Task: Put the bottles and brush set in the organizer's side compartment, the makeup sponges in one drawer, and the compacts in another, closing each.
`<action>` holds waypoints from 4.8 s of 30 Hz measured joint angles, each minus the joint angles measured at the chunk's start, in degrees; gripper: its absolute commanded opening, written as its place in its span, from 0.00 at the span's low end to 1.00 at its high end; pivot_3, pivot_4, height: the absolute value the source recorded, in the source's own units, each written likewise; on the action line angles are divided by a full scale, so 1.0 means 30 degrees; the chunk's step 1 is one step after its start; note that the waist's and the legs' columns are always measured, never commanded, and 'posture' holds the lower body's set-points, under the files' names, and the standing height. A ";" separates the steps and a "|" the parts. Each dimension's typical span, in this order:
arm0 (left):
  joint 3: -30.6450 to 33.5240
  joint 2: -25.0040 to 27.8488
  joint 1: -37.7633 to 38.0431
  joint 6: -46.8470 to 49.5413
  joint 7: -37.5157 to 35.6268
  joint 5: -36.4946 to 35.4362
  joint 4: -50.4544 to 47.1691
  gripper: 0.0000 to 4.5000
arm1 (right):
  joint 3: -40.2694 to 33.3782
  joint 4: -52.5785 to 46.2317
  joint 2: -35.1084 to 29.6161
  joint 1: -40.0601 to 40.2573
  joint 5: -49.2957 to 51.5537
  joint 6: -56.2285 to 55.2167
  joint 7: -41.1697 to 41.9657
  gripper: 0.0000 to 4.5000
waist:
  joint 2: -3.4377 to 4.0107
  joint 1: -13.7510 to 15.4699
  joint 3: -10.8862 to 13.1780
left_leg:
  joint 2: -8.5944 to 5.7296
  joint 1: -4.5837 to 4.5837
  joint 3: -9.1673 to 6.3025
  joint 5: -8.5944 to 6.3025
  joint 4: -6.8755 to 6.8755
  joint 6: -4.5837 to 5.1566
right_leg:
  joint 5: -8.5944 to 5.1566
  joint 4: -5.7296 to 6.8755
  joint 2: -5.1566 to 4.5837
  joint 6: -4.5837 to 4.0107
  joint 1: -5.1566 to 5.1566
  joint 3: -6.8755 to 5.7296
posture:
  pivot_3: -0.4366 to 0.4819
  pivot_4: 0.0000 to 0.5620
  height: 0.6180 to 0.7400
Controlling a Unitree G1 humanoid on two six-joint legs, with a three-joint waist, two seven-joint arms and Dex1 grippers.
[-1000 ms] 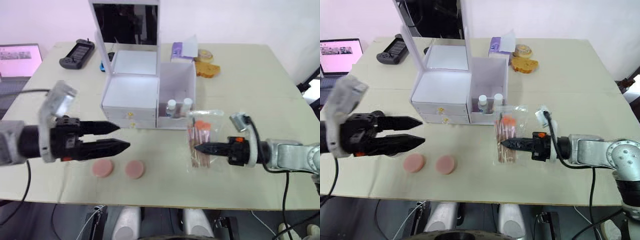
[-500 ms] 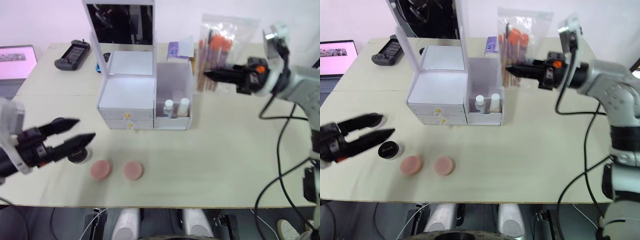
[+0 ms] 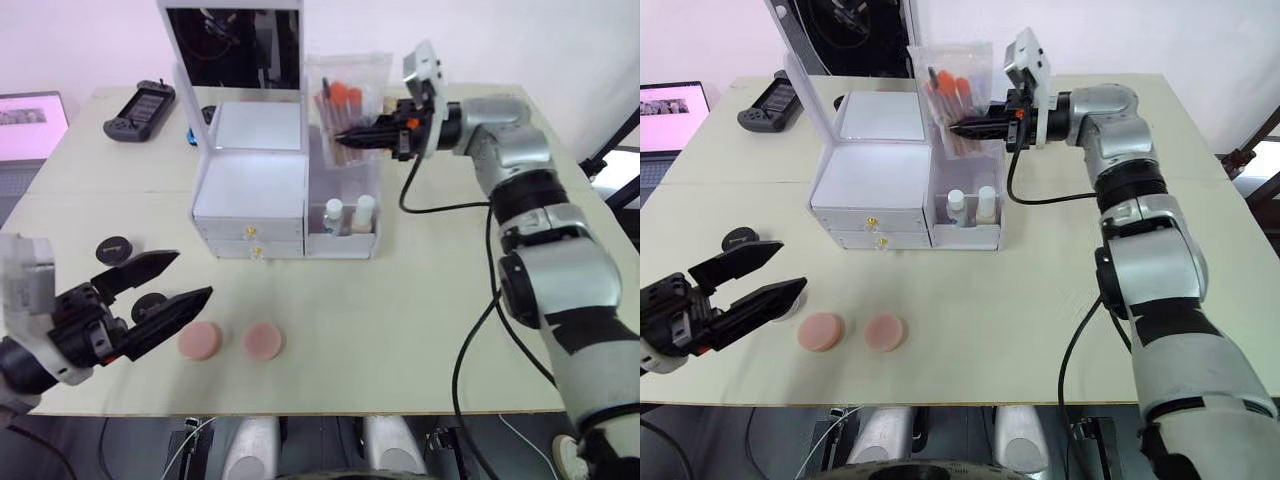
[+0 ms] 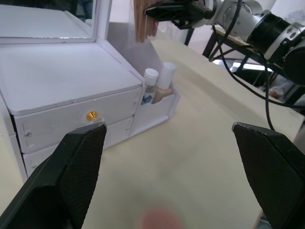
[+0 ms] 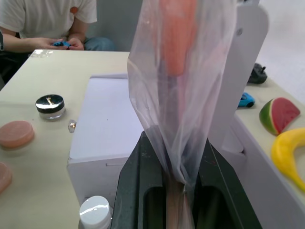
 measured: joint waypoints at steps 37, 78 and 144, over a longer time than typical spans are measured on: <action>-0.1356 0.1905 -0.0497 -0.1259 -0.0518 0.0154 0.1548 1.00 | -0.3772 0.4427 0.2357 -0.0091 -0.5088 -0.1526 -0.2430 0.99 | 0.0025 -0.0483 0.0014 | 0.0020 0.0028 -0.0030 0.0011 0.0003 -0.0018 | 0.0006 0.0200 0.0039 0.0016 -0.0059 0.0004 | 0.48 0.27 1.00; -0.3577 0.1788 -0.4016 -0.2188 -0.2260 0.5018 0.4398 1.00 | 0.1808 -0.4596 -0.0171 -0.0462 -0.9816 0.2115 -0.4421 0.02 | 0.0062 -0.0489 0.0034 | 0.0040 0.0015 -0.0020 0.0037 -0.0007 -0.0058 | 0.0008 0.0266 0.0061 0.0016 -0.0132 0.0023 | 0.48 0.27 1.00; -0.2949 0.1698 -0.3950 -0.5934 -0.7324 1.1209 1.1927 1.00 | -1.0156 -2.1581 -0.7171 1.8317 0.2170 1.2389 -0.2313 0.99 | 0.0076 0.0069 0.0036 | 0.0225 0.0026 -0.0016 0.0058 0.0031 -0.0094 | 0.0028 0.0231 0.0261 -0.0128 -0.0089 0.0040 | 0.48 0.27 1.00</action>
